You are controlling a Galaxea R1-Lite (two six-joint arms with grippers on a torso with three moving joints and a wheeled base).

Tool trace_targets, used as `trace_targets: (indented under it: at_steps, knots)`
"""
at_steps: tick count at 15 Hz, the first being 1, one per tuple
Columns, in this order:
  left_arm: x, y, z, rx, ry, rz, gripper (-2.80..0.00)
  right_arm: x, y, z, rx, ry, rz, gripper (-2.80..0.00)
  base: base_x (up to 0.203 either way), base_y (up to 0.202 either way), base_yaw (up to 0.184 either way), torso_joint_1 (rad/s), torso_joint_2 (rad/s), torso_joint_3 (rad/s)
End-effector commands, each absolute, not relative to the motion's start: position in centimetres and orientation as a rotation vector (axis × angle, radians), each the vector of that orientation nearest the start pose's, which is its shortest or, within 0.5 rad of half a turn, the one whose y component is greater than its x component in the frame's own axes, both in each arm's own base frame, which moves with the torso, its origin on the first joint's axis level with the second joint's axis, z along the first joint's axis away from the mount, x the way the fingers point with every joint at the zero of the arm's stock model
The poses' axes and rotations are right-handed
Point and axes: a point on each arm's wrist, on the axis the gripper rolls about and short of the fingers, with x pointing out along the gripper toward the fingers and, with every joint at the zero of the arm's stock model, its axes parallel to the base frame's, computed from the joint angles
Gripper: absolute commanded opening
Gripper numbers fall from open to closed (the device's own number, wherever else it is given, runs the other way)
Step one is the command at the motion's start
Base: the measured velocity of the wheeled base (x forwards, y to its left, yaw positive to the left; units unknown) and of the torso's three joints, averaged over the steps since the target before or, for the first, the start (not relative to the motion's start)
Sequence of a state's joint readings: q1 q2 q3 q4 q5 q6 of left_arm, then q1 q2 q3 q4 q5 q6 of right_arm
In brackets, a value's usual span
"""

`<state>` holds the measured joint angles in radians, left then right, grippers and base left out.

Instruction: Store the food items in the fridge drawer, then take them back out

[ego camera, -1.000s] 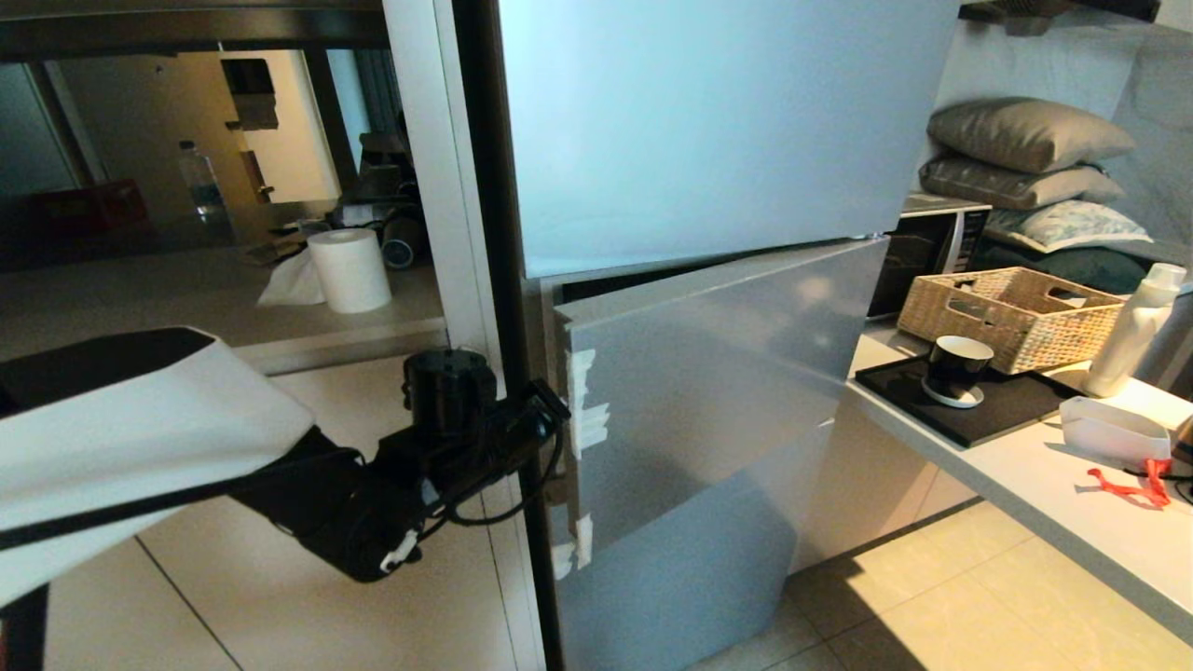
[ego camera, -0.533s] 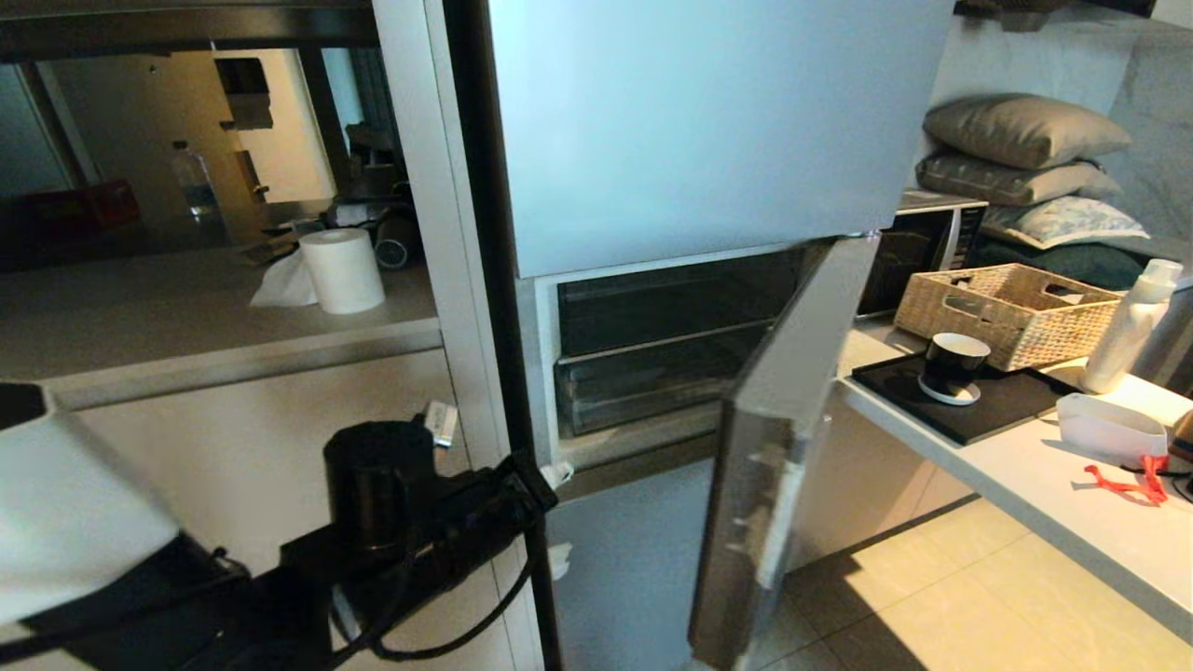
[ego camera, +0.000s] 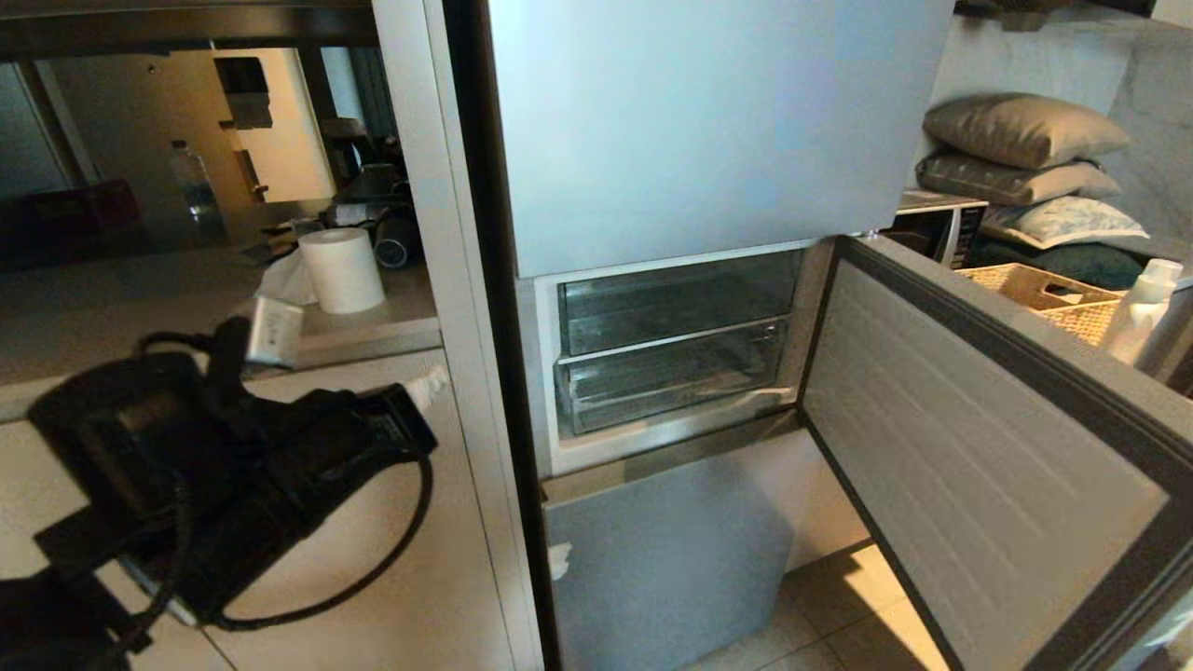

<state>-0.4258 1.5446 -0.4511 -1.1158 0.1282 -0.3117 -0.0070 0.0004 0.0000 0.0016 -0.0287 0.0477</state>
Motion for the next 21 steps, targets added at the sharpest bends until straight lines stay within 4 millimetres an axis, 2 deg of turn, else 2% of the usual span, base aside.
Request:
trace_targets:
  at_steps: [1, 3, 5, 8, 10, 12, 15, 17, 20, 21]
  knots:
    - [20.1, -5.9, 21.5, -0.133, -0.12, -0.178, -2.8, -2.3, 0.0, 7.5, 0.048, 0.001, -0.037, -2.8, 0.0, 0.0, 0.0, 0.0, 0.0, 0.0]
    - [17.5, -4.7, 23.3, -0.092, -0.166, -0.154, -2.8, -2.3, -0.1, 7.5, 0.048, 0.001, -0.035, -2.8, 0.0, 0.0, 0.0, 0.0, 0.0, 0.0]
    - [15.7, -4.0, 23.6, -0.064, -0.131, -0.131, -2.8, -2.3, 0.0, 7.5, 0.048, 0.002, -0.037, -2.8, 0.0, 0.0, 0.0, 0.0, 0.0, 0.0]
    - [10.1, -2.2, 23.5, -0.051, -0.089, -0.063, -2.8, -2.3, -0.1, 7.5, 0.048, 0.002, -0.035, -2.8, 0.0, 0.0, 0.0, 0.0, 0.0, 0.0]
    - [7.0, -1.0, 21.8, -0.038, -0.029, 0.037, -2.8, -2.3, -0.1, 7.5, 0.048, 0.002, -0.036, -2.8, 0.0, 0.0, 0.0, 0.0, 0.0, 0.0]
    - [4.8, 0.1, 19.0, -0.017, 0.05, 0.192, -2.8, -2.3, -0.1, 7.5, 0.048, 0.002, -0.035, -2.8, 0.0, 0.0, 0.0, 0.0, 0.0, 0.0]
    - [1.9, 0.6, 13.6, 0.042, 0.157, 0.286, -2.8, -2.3, -0.1, 7.5, 0.048, 0.001, -0.035, -2.8, 0.0, 0.0, 0.0, 0.0, 0.0, 0.0]
    - [0.4, 0.6, 10.8, 0.081, 0.178, 0.233, -2.8, -2.3, -0.1, 7.5, 0.048, 0.001, -0.036, -2.8, 0.0, 0.0, 0.0, 0.0, 0.0, 0.0]
    - [-1.4, 0.0, 8.8, 0.115, 0.077, -0.022, -2.8, -2.3, -0.1, 7.5, 0.048, 0.001, -0.038, -2.8, 0.0, 0.0, 0.0, 0.0, 0.0, 0.0]
    - [-1.9, 0.0, 8.4, 0.14, 0.018, -0.036, -2.8, -2.3, 0.0, 7.5, 0.046, 0.002, -0.037, -2.8, 0.0, 0.0, 0.0, 0.0, 0.0, 0.0]
